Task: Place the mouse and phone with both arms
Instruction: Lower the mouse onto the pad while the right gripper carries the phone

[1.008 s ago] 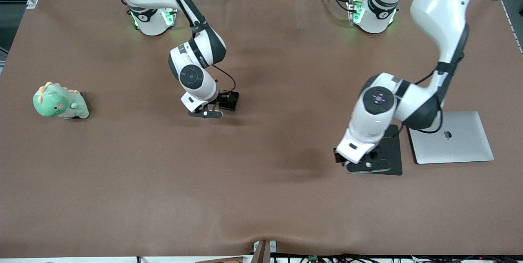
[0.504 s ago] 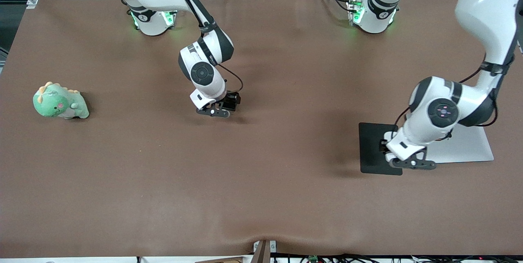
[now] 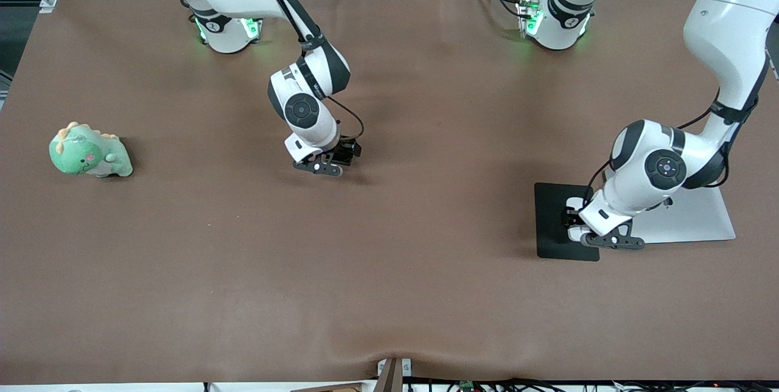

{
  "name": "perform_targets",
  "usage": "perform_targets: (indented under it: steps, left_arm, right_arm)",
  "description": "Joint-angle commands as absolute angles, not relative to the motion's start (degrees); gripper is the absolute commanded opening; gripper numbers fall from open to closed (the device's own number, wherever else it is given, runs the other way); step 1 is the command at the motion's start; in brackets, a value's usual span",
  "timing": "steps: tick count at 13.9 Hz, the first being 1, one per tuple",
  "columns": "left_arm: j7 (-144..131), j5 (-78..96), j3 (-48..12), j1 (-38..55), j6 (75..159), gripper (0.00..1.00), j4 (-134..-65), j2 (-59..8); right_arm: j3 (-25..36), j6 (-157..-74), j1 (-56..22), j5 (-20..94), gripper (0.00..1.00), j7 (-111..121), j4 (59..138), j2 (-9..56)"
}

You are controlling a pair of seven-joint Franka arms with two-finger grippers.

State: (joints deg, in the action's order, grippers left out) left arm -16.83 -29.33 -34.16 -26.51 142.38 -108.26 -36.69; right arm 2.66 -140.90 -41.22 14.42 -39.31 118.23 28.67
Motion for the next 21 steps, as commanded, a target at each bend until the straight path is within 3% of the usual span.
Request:
perform_targets:
  steps: [1, 4, 6, 7, 8, 9, 10, 14, 18, 21]
  left_arm:
    - [-17.4, -29.0, -34.6, -27.2, 146.5, 0.00, -109.7, -37.9]
    - [-17.3, -29.6, -34.0, -27.0, 148.5, 0.04, -109.1, -39.5]
    - [-17.1, -30.7, -32.8, -26.4, 148.8, 0.17, -107.8, -40.5]
    - [-17.1, -31.2, -32.8, -26.4, 148.8, 0.28, -107.8, -41.0]
    - [-17.2, -31.3, -32.8, -26.4, 148.8, 0.58, -107.8, -41.4]
    - [-17.1, -31.4, -32.8, -26.5, 148.9, 1.00, -107.8, -41.6]
    - [-17.1, -31.4, -32.7, -26.7, 148.9, 1.00, -107.8, -41.6]
    - [-15.7, -31.5, -32.8, -26.9, 148.8, 1.00, -107.5, -41.2]
    - [-15.4, -31.3, -33.4, -26.6, 147.3, 1.00, -105.1, -39.2]
    - [-15.3, -31.3, -34.3, -26.4, 140.5, 1.00, -103.4, -37.3]
  right_arm:
    - [3.2, -141.0, -42.0, 15.6, 1.00, -39.8, 116.9, 29.8]
    - [3.2, -141.7, -42.8, 15.6, 1.00, -40.2, 116.9, 30.4]
    - [3.2, -141.8, -42.8, 15.6, 1.00, -40.2, 117.0, 30.7]
    - [3.2, -141.6, -42.7, 15.6, 0.95, -40.2, 116.9, 30.7]
    - [3.2, -141.1, -42.6, 15.6, 0.81, -39.6, 116.9, 30.7]
    - [3.2, -140.8, -42.2, 15.6, 0.39, -39.8, 116.9, 30.6]
    - [3.1, -139.9, -41.6, 16.1, 0.00, -40.2, 116.6, 30.5]
    - [3.5, -131.8, -39.9, 16.1, 0.00, -38.1, 116.3, 28.4]
    - [5.0, -130.8, -36.5, 15.4, 0.00, -31.6, 120.3, 24.6]
    - [7.9, -131.0, -34.2, 15.1, 0.00, -25.2, 123.2, 22.9]
